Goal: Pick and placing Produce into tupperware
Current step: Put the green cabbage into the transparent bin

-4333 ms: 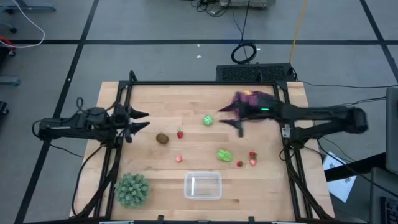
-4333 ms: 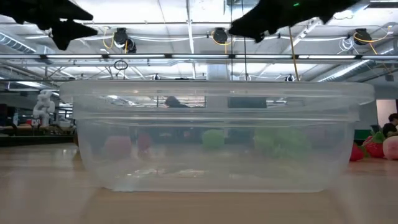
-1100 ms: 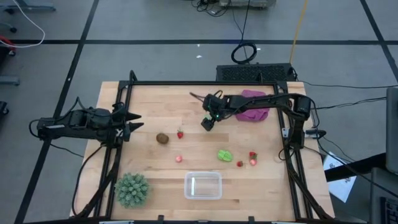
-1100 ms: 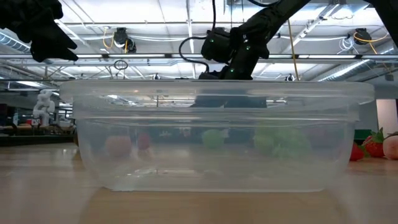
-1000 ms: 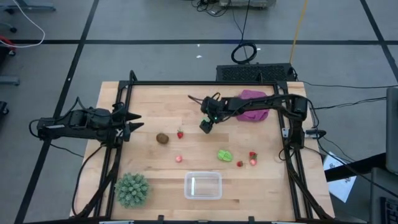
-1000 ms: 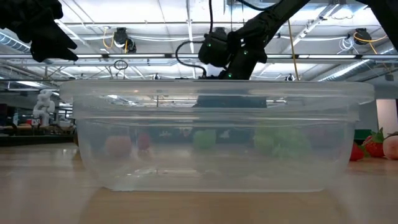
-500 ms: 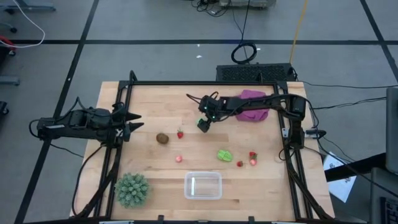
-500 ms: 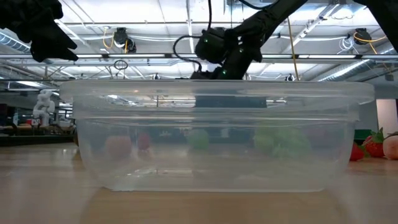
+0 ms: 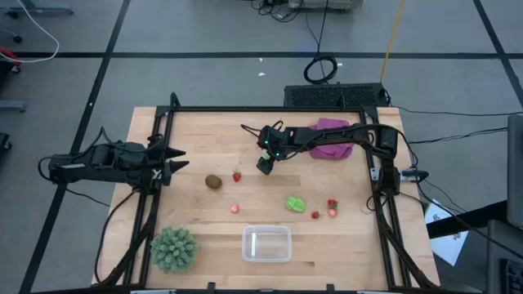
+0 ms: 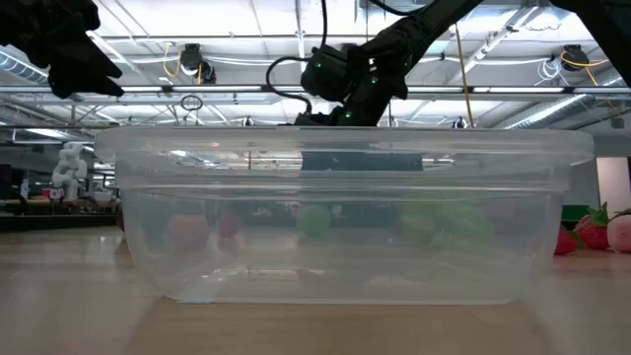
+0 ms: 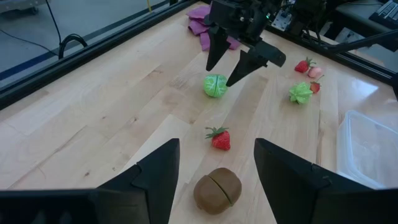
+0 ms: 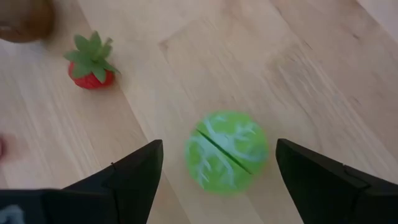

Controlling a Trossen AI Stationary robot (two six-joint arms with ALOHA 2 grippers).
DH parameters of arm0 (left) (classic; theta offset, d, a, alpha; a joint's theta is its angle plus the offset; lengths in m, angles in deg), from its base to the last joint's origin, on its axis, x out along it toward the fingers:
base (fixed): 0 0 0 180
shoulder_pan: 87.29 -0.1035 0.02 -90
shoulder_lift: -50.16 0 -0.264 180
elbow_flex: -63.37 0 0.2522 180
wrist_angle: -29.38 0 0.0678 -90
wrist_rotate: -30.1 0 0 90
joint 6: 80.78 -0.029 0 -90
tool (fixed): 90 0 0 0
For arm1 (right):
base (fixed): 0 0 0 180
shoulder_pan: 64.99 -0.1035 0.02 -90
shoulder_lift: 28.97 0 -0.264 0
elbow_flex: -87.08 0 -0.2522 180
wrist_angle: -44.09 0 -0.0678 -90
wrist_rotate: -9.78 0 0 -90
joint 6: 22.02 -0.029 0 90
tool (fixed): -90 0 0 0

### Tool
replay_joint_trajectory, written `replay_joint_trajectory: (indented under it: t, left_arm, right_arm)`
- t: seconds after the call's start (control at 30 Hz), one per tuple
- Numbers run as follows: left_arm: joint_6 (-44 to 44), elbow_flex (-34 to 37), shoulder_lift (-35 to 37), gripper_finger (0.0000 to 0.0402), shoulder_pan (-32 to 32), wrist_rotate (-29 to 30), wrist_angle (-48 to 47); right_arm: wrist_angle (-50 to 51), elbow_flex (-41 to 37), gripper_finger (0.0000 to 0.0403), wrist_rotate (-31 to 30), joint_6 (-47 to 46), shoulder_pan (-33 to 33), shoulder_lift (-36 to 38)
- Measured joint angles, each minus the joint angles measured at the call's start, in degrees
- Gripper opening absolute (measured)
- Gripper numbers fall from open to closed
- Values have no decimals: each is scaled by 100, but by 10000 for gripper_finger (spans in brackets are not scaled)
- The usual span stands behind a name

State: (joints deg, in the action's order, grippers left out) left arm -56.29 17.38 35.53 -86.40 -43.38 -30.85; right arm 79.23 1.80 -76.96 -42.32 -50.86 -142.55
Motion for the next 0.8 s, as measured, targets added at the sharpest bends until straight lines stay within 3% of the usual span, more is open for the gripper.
replay_joint_trajectory:
  t: [0.8]
  left_arm:
    - [-2,0,2,212,0,1,-1]
  right_arm:
    - [-259,-2,304,8,177,-5,-448]
